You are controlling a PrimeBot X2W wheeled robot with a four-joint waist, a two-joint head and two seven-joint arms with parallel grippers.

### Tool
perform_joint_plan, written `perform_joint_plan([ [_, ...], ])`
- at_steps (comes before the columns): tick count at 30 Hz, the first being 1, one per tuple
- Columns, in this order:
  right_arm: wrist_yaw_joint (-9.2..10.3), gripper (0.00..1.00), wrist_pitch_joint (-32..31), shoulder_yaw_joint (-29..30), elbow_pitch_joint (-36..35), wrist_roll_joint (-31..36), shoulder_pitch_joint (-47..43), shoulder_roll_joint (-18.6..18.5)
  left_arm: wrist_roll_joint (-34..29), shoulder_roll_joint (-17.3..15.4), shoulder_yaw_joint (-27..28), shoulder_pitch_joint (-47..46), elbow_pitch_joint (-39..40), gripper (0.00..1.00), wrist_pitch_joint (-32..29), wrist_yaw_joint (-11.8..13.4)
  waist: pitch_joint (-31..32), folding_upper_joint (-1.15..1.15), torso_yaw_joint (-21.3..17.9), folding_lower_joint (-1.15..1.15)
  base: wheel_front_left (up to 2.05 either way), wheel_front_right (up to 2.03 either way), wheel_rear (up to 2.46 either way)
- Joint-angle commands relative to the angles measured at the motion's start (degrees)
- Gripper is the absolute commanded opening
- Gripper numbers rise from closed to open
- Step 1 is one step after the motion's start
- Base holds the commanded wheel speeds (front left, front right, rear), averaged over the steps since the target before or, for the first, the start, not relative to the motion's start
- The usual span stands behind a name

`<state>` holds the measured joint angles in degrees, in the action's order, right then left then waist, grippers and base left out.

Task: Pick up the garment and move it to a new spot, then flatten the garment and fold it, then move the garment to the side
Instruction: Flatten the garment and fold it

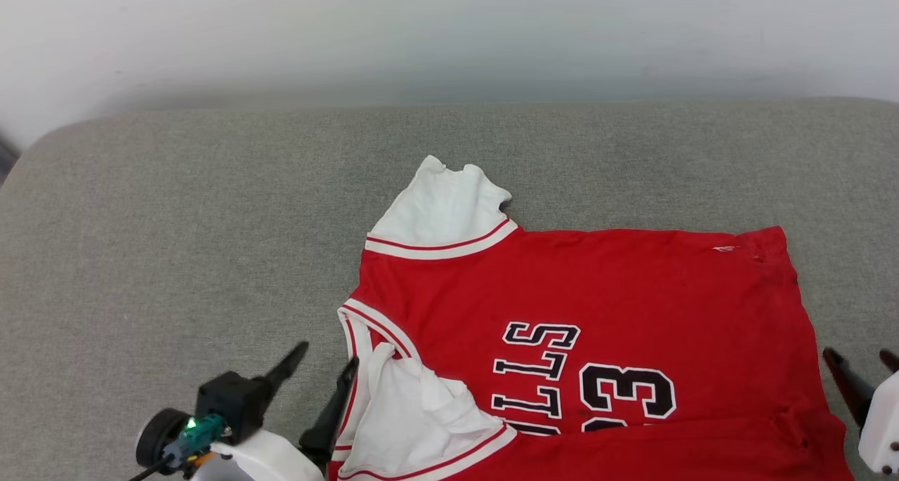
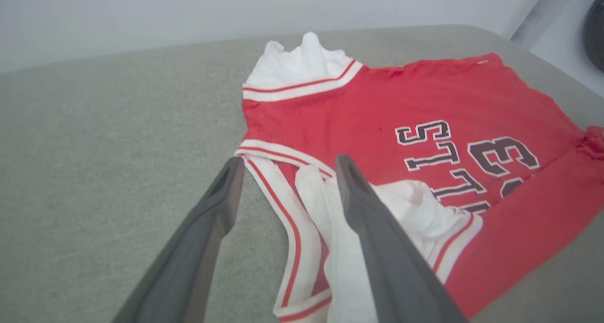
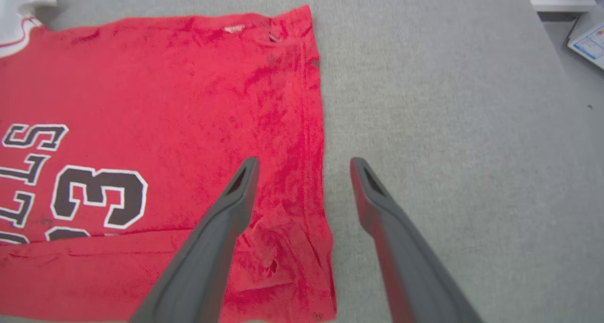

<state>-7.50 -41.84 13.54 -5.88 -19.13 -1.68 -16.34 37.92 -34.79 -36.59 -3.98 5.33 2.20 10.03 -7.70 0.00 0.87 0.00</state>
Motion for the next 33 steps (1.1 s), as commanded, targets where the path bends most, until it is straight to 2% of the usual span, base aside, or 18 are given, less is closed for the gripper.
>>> perform_joint_plan([
  [1,0.02,1.00,2.49,0.34,-1.36,-0.18,1.34,0.25,-0.87,0.59,1.33,-1.00,0.40,1.00,3.18,0.63,0.58,0.00,0.02,0.00,0.00,0.00,0.00],
  [4,0.02,1.00,8.63,0.46,-3.35,-0.42,2.82,1.72,-1.94,1.77,3.79,-1.99,0.60,1.00,9.12,1.60,1.07,0.00,-0.14,0.00,0.00,0.00,0.00],
  [7,0.02,1.00,15.24,-0.81,-4.95,-1.11,3.36,3.41,-4.02,2.38,5.61,-2.53,0.28,1.00,11.91,1.90,1.32,0.00,-0.32,0.00,0.00,0.00,0.00],
  [11,0.02,1.00,24.43,-3.87,-5.85,0.01,2.65,4.67,-8.32,3.60,7.68,-3.36,0.95,1.00,12.93,2.24,1.24,0.00,-0.50,0.00,0.00,0.00,0.00],
  [13,0.02,1.00,26.63,-4.89,-6.10,1.22,2.25,4.11,-10.04,3.73,7.92,-3.41,1.03,1.00,13.00,2.47,1.19,0.00,-0.51,0.00,0.00,0.00,0.00],
  [16,0.02,1.00,32.60,-5.42,-5.86,2.84,2.33,5.44,-12.31,6.39,10.08,-2.50,1.62,1.00,13.07,3.49,1.02,0.00,-0.61,0.00,0.00,0.00,0.00],
  [18,0.02,1.00,35.57,-6.47,-5.60,3.68,2.30,5.88,-13.01,8.21,11.55,-1.53,1.76,1.00,13.07,3.20,0.94,0.00,-0.74,0.00,0.00,0.00,0.00],
  [23,0.02,1.00,40.08,-6.81,-3.53,3.52,1.73,7.86,-14.94,11.61,14.23,0.13,1.48,1.00,13.09,0.80,0.70,0.00,-0.86,0.00,0.00,0.00,0.00],
  [24,0.02,1.00,41.45,-7.02,-2.30,3.25,1.76,8.48,-15.80,13.02,15.71,0.37,1.26,1.00,13.09,-0.95,0.28,0.00,-0.91,0.00,0.00,0.00,0.00],
  [30,0.02,1.00,42.31,-7.18,-1.36,2.33,3.33,9.24,-15.81,14.12,18.14,-1.09,0.51,1.00,13.04,-4.53,-1.80,0.00,-1.57,0.00,0.00,0.00,0.00],
  [33,0.02,1.00,42.40,-7.44,-1.66,2.47,4.41,9.61,-14.83,12.54,18.84,-3.99,-0.09,1.00,12.38,-6.85,-3.75,0.00,-2.25,0.00,0.00,0.00,0.00],
])
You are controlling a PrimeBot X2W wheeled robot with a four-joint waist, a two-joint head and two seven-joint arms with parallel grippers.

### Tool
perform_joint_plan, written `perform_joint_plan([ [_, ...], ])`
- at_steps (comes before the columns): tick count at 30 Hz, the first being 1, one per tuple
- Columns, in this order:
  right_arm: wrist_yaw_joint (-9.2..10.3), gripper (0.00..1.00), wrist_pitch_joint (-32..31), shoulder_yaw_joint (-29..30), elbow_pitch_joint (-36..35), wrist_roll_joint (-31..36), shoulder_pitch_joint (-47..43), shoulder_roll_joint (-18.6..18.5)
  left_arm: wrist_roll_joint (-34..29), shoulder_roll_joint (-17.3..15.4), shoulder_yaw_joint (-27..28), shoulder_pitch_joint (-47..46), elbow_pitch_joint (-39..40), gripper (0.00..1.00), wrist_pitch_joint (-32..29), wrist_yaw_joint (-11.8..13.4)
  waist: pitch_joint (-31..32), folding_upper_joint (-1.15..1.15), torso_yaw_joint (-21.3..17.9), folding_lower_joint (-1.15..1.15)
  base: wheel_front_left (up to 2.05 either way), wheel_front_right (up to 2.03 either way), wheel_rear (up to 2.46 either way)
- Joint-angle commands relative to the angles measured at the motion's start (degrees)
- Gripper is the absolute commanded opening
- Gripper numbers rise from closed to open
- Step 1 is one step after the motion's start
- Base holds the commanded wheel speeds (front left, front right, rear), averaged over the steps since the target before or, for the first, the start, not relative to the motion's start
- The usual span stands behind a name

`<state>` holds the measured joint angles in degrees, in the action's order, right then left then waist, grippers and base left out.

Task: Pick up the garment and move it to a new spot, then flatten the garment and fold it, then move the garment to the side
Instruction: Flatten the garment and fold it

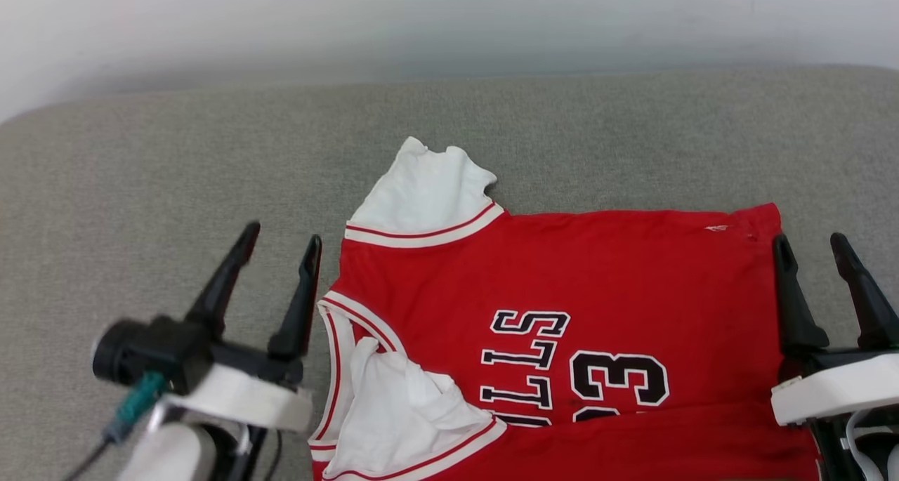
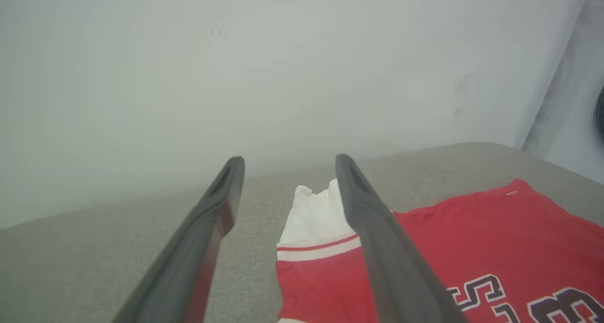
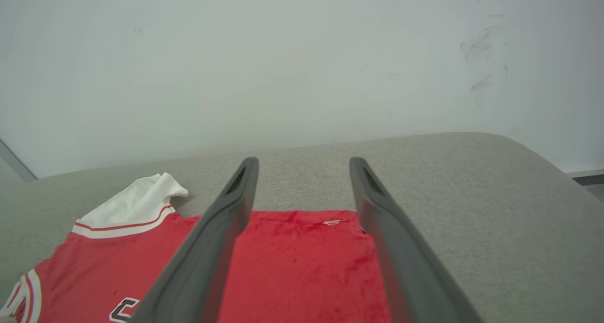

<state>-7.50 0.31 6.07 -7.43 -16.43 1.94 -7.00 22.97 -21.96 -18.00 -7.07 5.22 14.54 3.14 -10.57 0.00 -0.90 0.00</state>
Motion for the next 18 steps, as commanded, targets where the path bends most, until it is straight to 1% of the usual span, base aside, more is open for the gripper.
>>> perform_joint_plan([
  [1,0.02,1.00,0.25,-0.13,-0.30,-0.06,1.03,0.32,0.49,-1.08,0.23,-2.30,-0.26,1.00,-1.13,-0.98,-1.64,0.00,-0.75,0.00,0.00,0.00,0.00],
  [5,0.02,1.00,0.26,-0.54,-1.19,0.25,2.74,0.57,1.03,-4.87,-0.46,-10.40,-0.79,1.00,-7.65,-5.47,-5.15,0.00,-1.97,0.00,0.00,0.00,0.00],
  [7,0.02,1.00,0.28,-1.02,-1.71,0.31,3.82,0.72,0.65,-7.66,-1.28,-15.40,-1.50,1.00,-12.29,-7.43,-7.07,0.00,-2.92,0.00,0.00,0.00,0.00],
  [10,0.02,1.00,0.45,-1.65,-2.33,0.46,5.27,1.23,1.64,-11.15,-2.93,-23.68,-2.96,1.00,-19.14,-9.49,-10.00,0.00,-4.44,0.00,0.00,0.00,0.00],
  [12,0.02,1.00,0.81,-2.37,-2.56,0.58,6.11,1.70,3.12,-13.24,-4.56,-29.16,-4.06,1.00,-24.09,-10.15,-11.79,0.00,-5.51,0.00,0.00,0.00,0.00],
  [15,0.02,1.00,1.48,-3.20,-2.42,1.10,6.87,2.29,7.41,-15.88,-8.20,-36.69,-6.59,1.00,-33.03,-10.47,-13.79,0.00,-6.98,0.00,0.00,0.00,0.00],
  [16,0.02,1.00,1.72,-3.52,-2.43,1.06,7.11,2.54,9.47,-16.91,-10.50,-39.56,-6.72,1.00,-36.03,-10.53,-14.49,0.00,-7.37,0.00,0.00,0.00,0.00],
  [18,0.02,1.00,1.76,-4.31,-2.41,-0.15,7.92,2.99,14.11,-18.69,-12.88,-44.83,-8.13,1.00,-41.81,-10.46,-16.03,0.00,-8.41,0.00,0.00,0.00,0.00],
])
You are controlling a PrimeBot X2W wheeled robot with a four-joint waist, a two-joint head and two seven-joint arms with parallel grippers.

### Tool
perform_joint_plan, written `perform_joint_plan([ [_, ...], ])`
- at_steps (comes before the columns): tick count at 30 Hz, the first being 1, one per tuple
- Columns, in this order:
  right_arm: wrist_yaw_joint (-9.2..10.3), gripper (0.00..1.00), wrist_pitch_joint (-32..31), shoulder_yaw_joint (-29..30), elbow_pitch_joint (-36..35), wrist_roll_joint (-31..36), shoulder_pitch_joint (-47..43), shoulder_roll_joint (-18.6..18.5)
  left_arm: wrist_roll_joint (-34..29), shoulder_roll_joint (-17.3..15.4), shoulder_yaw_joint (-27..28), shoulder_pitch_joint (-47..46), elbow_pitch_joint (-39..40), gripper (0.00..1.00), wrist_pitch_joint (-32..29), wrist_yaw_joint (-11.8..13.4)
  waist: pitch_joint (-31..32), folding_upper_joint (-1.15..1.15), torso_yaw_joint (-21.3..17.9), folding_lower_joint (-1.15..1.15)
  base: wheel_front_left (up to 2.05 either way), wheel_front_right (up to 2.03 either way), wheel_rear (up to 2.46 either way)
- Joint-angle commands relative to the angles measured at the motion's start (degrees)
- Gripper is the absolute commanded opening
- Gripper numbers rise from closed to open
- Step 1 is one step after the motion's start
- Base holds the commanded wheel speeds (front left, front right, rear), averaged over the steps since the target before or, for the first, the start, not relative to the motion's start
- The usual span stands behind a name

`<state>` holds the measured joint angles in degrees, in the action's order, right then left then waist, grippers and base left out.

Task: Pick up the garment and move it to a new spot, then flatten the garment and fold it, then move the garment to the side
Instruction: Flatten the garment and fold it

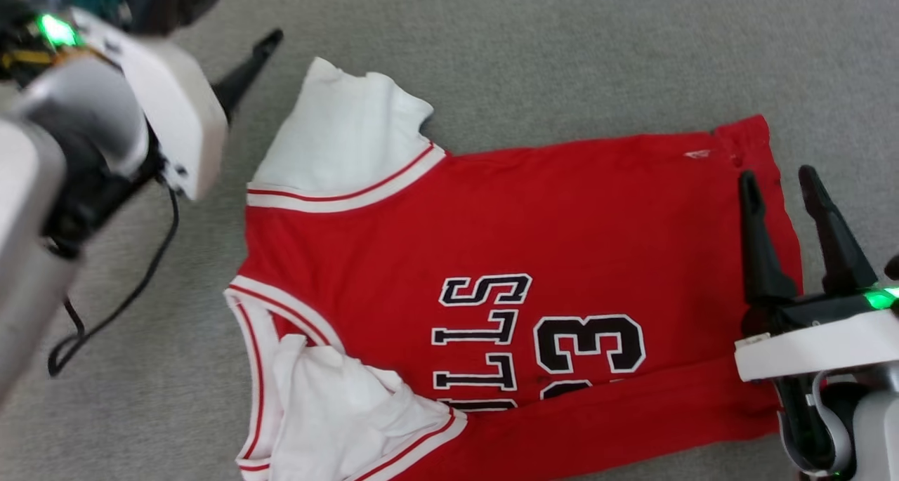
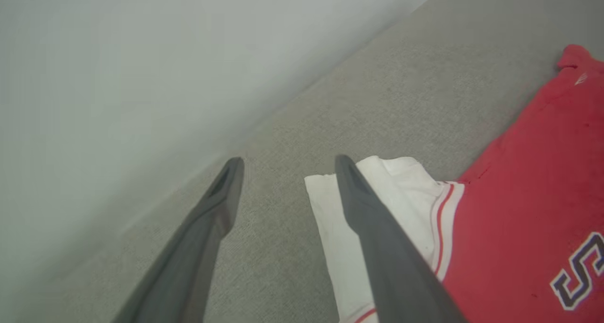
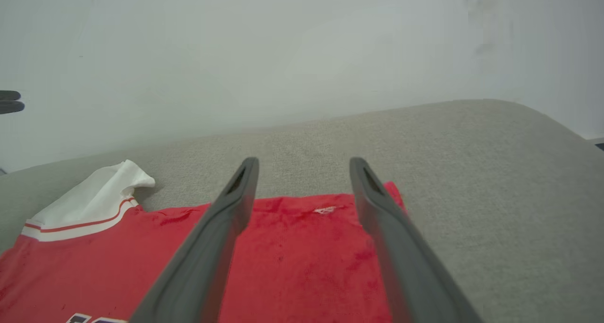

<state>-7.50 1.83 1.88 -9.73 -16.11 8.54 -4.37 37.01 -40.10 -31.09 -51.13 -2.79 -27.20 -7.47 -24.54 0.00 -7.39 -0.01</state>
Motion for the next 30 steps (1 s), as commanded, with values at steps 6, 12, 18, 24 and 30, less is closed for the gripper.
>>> perform_joint_plan([
  [6,0.02,1.00,1.13,-2.03,0.56,-0.50,2.77,0.93,10.70,-4.12,-5.93,-12.32,-4.41,1.00,-16.44,0.06,-5.46,0.00,-5.12,0.01,0.00,0.00,0.00],
  [12,0.02,1.00,1.39,-3.43,1.12,-2.52,3.45,1.40,15.07,-3.13,-7.67,-16.65,-10.30,1.00,-25.62,0.16,-8.05,0.00,-7.18,0.01,0.00,0.00,0.00],
  [18,0.02,1.00,2.30,-5.62,1.26,-3.68,3.70,1.54,13.71,-3.43,-9.42,-18.03,-13.73,1.00,-28.03,0.16,-10.26,0.00,-8.82,0.01,0.00,0.00,0.00],
  [24,0.02,1.00,3.21,-6.59,2.61,-4.57,4.09,1.58,12.32,-4.21,-11.89,-16.36,-17.01,0.32,-29.61,0.49,-10.89,0.00,-9.67,0.01,0.00,0.00,0.00],
  [30,0.02,1.00,3.33,-5.62,3.34,-3.84,4.55,1.58,12.56,-3.53,-11.65,-14.69,-17.25,0.00,-26.25,0.98,-9.48,0.00,-9.02,0.01,0.00,0.00,0.00],
])
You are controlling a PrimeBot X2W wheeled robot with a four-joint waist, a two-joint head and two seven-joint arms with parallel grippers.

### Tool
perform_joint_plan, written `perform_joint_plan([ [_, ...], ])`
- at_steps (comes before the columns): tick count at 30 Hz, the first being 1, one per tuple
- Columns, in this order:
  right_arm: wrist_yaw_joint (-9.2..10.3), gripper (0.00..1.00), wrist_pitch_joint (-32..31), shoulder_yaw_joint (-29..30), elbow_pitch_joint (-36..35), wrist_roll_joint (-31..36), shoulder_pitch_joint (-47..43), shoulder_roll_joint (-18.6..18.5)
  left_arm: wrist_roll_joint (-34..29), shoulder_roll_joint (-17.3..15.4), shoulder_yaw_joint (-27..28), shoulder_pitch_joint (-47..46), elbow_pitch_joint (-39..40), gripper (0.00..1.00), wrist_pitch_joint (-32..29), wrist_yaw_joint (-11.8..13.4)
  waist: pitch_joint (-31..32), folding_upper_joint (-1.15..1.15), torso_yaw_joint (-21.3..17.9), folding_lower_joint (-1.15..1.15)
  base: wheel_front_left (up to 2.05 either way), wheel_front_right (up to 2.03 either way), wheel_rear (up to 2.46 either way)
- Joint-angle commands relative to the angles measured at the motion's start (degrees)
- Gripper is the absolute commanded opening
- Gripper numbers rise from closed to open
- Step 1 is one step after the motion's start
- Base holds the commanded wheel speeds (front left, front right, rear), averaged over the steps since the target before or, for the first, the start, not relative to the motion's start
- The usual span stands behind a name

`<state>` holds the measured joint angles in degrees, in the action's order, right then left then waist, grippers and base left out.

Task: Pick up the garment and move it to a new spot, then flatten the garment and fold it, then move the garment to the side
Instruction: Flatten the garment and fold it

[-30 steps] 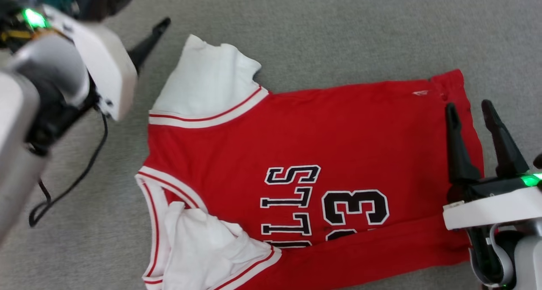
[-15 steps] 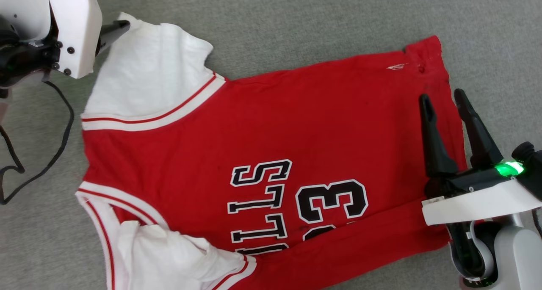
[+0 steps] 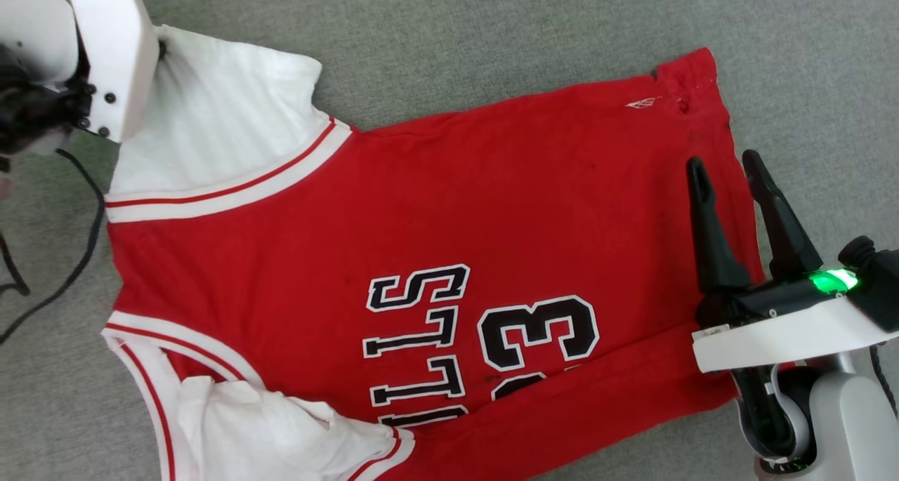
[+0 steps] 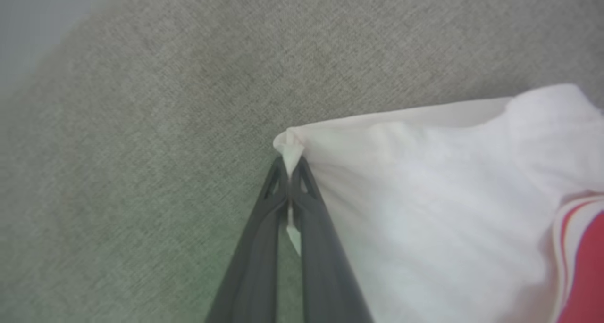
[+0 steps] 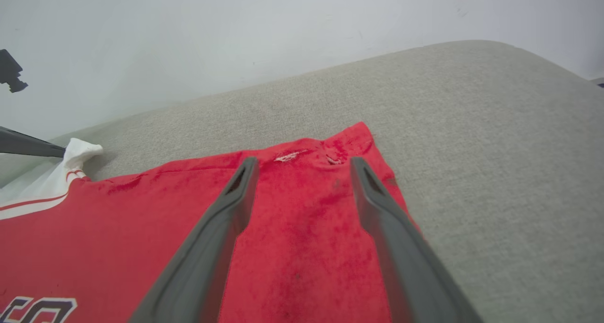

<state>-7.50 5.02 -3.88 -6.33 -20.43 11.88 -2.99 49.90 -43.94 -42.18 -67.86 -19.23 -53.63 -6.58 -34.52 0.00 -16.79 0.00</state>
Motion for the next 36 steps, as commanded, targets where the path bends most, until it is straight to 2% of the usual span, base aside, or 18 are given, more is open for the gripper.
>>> perform_joint_plan([
  [1,0.02,1.00,-0.26,0.41,-0.14,0.61,1.23,0.20,-0.43,0.63,-0.23,1.90,-0.69,0.00,1.50,0.12,0.96,0.00,0.68,0.00,0.00,0.00,0.00],
  [8,0.02,1.00,-6.43,2.86,-0.90,2.63,0.85,-2.68,-1.24,2.15,0.61,1.93,0.64,0.00,9.39,-0.35,5.01,0.00,3.60,0.00,0.00,0.00,0.00],
  [12,0.02,1.00,-16.32,5.15,-1.69,0.96,1.17,-7.09,-0.82,2.31,-0.45,3.02,3.99,0.00,13.30,-0.71,7.97,0.00,6.49,0.00,0.00,0.00,0.00],
  [17,0.02,1.00,-30.98,6.45,-2.81,-1.00,3.58,-15.80,-0.19,1.18,-1.74,4.91,10.99,0.00,17.15,-0.81,10.13,0.00,10.14,0.00,0.00,0.00,0.00],
  [19,0.02,1.00,-36.71,6.99,-2.61,-2.48,5.03,-19.24,-0.28,0.65,-2.24,5.59,14.73,0.00,19.34,-0.84,10.35,0.00,11.69,0.00,0.00,0.00,0.00],
  [26,0.02,1.00,-55.35,10.38,-2.28,-6.76,9.41,-27.27,1.08,-1.39,-2.71,8.93,25.47,0.00,22.63,-0.78,9.10,0.00,16.83,0.00,0.00,0.00,0.00],
  [30,0.02,1.00,-63.16,10.70,-0.70,-7.58,11.96,-28.96,1.17,-2.37,-1.79,9.84,30.72,0.00,24.08,-0.03,7.79,0.00,18.53,0.00,0.00,0.00,0.00],
  [36,0.02,1.00,-66.88,8.43,4.30,-6.57,14.97,-31.22,-0.01,-2.12,-2.47,11.02,36.42,0.00,24.99,0.86,5.44,0.00,20.75,0.00,0.00,0.00,0.00],
])
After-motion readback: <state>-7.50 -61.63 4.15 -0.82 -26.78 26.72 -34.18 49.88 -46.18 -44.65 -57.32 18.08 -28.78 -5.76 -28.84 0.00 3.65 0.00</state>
